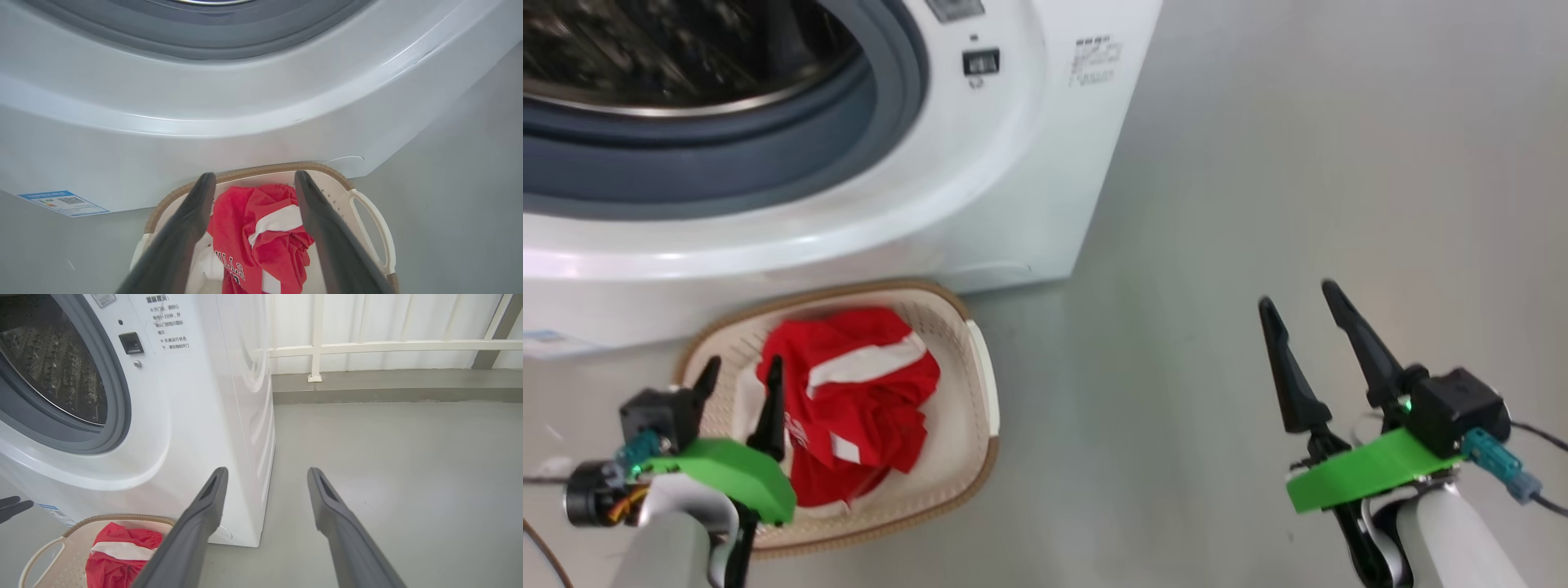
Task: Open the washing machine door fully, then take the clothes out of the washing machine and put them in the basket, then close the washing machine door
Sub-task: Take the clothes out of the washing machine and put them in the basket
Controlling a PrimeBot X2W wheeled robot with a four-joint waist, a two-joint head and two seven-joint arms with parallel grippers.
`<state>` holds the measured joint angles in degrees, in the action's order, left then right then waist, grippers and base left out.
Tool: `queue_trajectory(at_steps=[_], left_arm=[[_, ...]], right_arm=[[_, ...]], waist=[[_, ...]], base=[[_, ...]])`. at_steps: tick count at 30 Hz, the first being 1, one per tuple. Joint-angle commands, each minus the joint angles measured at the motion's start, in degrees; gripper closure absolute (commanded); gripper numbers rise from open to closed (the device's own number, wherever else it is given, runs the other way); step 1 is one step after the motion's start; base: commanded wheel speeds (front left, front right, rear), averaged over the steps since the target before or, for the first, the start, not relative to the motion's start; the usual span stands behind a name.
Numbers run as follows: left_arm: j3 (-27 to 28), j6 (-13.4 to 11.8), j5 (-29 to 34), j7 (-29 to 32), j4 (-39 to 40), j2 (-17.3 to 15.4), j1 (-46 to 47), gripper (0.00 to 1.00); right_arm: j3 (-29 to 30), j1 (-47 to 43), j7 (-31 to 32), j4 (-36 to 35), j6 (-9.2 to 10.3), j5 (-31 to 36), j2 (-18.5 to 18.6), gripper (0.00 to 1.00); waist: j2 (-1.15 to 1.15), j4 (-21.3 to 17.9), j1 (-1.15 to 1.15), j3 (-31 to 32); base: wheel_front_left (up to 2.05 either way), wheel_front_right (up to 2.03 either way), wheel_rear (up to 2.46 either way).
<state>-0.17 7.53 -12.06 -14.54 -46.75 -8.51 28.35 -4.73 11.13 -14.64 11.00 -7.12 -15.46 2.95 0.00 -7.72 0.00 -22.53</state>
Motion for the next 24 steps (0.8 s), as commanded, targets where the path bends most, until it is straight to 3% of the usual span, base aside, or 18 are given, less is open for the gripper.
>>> queue_trajectory(at_steps=[1, 11, 24], left_arm=[[2.12, -0.04, 1.22, -0.46, 2.87, -1.46, -2.47, 0.00], [6.65, -0.04, 3.95, -0.46, 15.21, 0.72, -11.63, 0.00], [11.94, -0.05, 5.77, -0.46, 27.95, 3.16, -22.12, 0.00]], right_arm=[[-0.89, -1.55, -0.36, -0.98, -0.36, 0.85, 0.08, 0.00], [-0.42, -6.17, -0.36, -0.67, -0.36, 0.21, 1.30, 0.00], [0.48, -10.28, -0.36, -1.34, -0.36, -0.41, 2.49, 0.00]], waist=[[0.00, 1.75, 0.00, 5.01], [0.00, 2.23, 0.00, 11.83], [0.00, 1.94, 0.00, 16.32]], base=[[0.00, 0.00, 0.00], [0.00, 0.00, 0.00], [0.00, 0.00, 0.00]])
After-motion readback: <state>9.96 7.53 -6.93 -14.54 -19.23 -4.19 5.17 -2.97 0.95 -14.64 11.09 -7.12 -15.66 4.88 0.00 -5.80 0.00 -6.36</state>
